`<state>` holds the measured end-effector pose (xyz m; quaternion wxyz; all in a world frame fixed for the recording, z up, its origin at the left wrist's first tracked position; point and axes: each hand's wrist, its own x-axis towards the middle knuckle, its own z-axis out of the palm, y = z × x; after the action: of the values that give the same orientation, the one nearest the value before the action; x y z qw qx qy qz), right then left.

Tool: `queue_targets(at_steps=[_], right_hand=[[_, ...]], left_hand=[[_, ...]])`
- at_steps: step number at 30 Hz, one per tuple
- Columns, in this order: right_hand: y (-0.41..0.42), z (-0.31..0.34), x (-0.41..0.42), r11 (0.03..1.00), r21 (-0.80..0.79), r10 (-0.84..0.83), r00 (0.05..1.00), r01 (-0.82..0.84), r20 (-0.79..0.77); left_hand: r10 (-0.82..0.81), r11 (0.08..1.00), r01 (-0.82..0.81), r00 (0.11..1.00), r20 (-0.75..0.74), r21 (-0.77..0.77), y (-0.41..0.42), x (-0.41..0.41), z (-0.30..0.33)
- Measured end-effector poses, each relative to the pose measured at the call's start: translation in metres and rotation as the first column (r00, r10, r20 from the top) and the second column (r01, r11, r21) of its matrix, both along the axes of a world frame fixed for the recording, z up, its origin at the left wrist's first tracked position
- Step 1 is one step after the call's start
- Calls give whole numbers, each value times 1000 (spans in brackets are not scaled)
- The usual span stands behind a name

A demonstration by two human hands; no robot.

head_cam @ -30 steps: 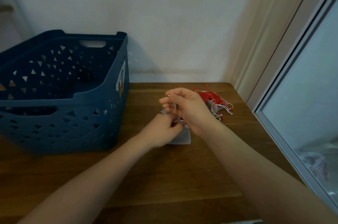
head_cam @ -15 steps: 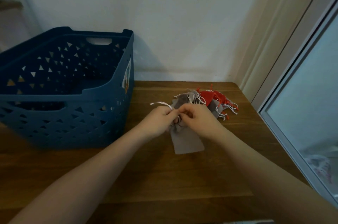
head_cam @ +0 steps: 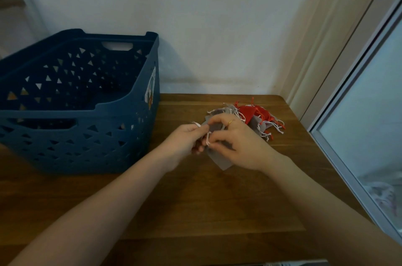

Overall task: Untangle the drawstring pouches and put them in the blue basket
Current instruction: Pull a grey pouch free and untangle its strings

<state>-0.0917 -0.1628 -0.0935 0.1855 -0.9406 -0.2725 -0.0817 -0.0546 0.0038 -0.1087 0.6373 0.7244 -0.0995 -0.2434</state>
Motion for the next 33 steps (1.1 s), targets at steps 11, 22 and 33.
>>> queue_targets(at_steps=[11,22,33], right_hand=[[-2,-3,2,887,426,-32,946,175,-321],[6,-7,-1,831,454,-133,907,322,-401],[17,-10,-3,570,680,32,815,461,-579]], left_hand=[[-87,996,87,996,17,-13,3,-3,3],[-180,885,-87,843,507,458,0,-8,-7],[-41,905,-333,552,833,265,0,-14,-9]])
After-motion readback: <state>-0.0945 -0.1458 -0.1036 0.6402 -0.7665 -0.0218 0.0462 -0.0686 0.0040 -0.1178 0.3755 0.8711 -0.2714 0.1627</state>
